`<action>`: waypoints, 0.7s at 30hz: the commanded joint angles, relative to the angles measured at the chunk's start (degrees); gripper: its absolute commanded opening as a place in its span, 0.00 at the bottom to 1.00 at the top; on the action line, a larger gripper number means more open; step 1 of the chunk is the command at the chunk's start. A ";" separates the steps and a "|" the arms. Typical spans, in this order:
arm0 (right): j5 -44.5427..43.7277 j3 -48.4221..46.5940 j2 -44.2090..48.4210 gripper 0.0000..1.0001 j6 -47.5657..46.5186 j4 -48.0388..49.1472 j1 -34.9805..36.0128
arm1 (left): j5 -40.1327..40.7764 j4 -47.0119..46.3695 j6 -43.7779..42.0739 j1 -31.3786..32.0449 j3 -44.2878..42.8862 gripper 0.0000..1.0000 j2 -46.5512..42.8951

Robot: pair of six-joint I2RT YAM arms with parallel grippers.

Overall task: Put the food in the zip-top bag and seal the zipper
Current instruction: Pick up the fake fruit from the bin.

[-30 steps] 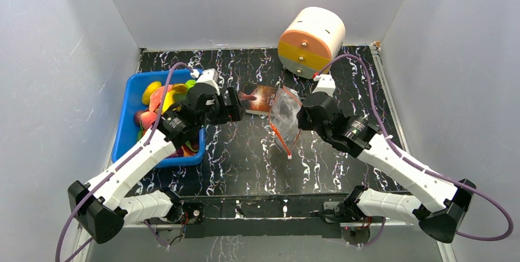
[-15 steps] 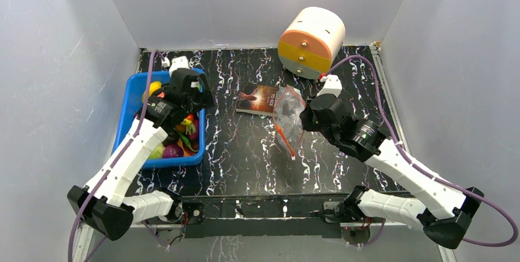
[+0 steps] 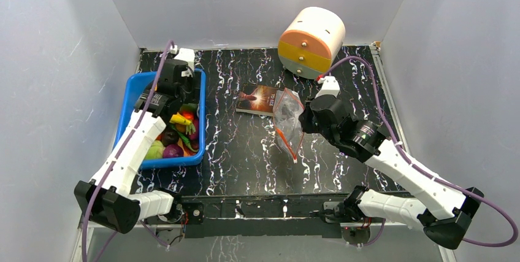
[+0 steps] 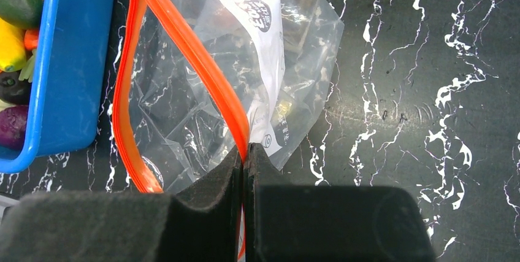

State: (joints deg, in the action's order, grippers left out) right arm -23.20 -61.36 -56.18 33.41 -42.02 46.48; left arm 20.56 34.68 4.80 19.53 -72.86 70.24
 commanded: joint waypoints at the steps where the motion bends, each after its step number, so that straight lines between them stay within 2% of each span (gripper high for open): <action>1: 0.99 -3.11 0.29 0.00 -1.07 1.32 -0.20 | -9.16 -5.37 -18.75 -0.85 4.57 0.62 -1.32; 4: 1.47 -3.57 0.34 0.00 -0.90 0.60 -0.16 | -15.16 -6.64 -23.03 -1.26 5.25 0.67 -3.20; 6: 1.55 -3.61 0.58 0.00 -0.74 0.30 -0.16 | -15.97 -8.26 -26.88 -1.84 6.20 0.70 -3.45; 8: 1.74 -3.78 0.68 0.00 -0.71 -0.09 -0.16 | -14.87 -9.20 -29.58 -3.30 6.04 0.68 -2.08; 13: 0.91 -6.30 0.33 0.00 -0.63 -2.51 -0.16 | -18.21 -7.01 -36.29 -8.89 3.87 0.65 2.40; 18: -0.02 -8.35 0.08 0.00 -1.21 -4.23 -0.16 | -19.18 -7.02 -39.55 -12.58 1.79 0.64 5.91; 21: -0.55 -9.02 -0.09 0.00 -1.56 -5.45 -0.16 | -18.35 -8.60 -40.01 -14.62 1.41 0.57 7.79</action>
State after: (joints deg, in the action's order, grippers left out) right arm -21.69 -66.92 -56.36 32.88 -46.74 46.48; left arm 3.16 27.03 -31.68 7.29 -68.71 77.12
